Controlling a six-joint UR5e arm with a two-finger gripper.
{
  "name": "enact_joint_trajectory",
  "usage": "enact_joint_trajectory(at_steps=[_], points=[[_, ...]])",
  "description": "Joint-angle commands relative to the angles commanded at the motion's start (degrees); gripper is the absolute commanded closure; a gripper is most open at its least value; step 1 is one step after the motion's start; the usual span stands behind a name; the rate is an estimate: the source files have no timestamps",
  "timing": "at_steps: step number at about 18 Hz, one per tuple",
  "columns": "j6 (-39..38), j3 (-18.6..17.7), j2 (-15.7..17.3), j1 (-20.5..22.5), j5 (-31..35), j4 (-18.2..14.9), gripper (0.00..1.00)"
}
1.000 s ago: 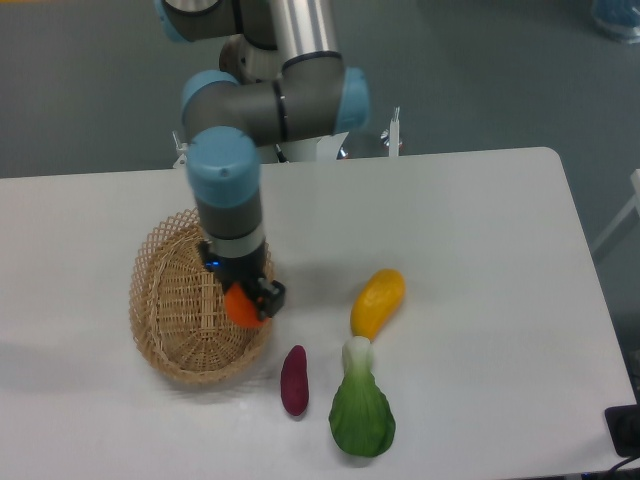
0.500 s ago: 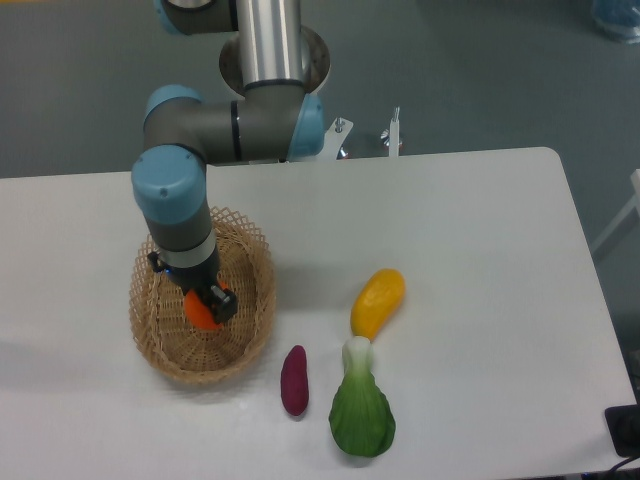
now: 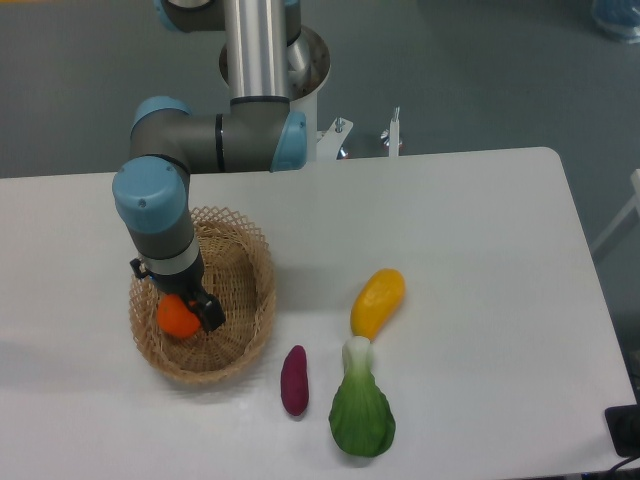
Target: Place the orange in the basket
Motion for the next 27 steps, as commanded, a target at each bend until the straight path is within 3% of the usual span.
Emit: enact_joint_trajectory(at_steps=[12,15,18,27], points=[[0.70,0.78,3.25,15.11,0.44,-0.09,0.00],[1.75,3.59,2.99,20.82,0.44,0.09,0.00],[7.71,7.63,1.50,25.74,0.44,-0.52,0.00],[23.28,7.91,0.27,36.28,0.53,-0.88,0.00]])
